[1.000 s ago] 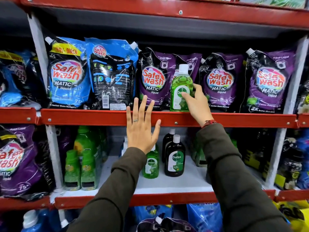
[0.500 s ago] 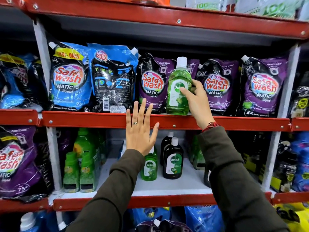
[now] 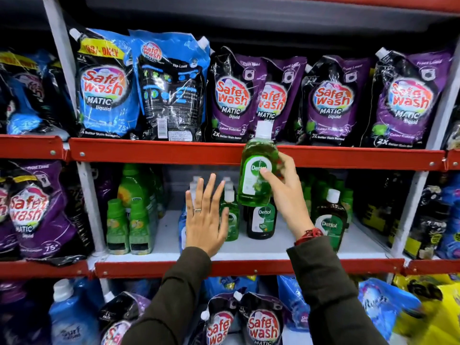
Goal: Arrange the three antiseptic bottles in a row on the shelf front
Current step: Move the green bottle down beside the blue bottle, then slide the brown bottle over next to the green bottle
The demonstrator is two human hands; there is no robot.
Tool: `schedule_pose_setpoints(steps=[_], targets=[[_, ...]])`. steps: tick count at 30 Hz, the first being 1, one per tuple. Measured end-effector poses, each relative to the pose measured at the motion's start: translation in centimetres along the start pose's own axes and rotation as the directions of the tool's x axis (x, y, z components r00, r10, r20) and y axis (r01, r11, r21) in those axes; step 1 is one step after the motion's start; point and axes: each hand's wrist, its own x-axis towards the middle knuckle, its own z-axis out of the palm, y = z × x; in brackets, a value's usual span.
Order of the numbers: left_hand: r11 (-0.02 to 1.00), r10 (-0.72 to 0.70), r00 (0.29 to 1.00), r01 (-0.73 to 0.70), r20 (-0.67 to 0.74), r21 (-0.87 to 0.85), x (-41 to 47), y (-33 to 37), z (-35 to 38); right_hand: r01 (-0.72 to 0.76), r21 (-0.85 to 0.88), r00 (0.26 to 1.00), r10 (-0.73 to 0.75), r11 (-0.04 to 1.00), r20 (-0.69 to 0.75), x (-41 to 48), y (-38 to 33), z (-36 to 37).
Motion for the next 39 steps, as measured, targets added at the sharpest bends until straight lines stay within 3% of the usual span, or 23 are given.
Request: schedule_pose_setpoints(steps=[10, 17, 23, 39], targets=[[0.996, -0.085, 0.952, 0.092, 0.293, -0.008, -9.7, -0.9, 2.8, -0.168, -0.121, 0.983, 0.175, 0.978, 0.047, -5.2, 9.5, 2.5], [0.993, -0.093, 0.910, 0.114, 0.403, -0.029, -14.0, -1.0, 4.2, -0.233, -0.147, 0.965, 0.248, 0.961, 0.089, -5.2, 14.3, 4.6], [0.991, -0.110, 0.888, 0.133, 0.447, -0.021, -15.6, -1.5, 4.8, -0.290, -0.118, 0.943, 0.305, 0.950, 0.135, -4.7, 16.5, 5.6], [0.991, -0.100, 0.879, 0.128, 0.465, -0.028, -15.5, -1.7, 4.5, -0.204, -0.119, 0.951, 0.226, 0.972, 0.211, -4.9, 18.4, 5.0]])
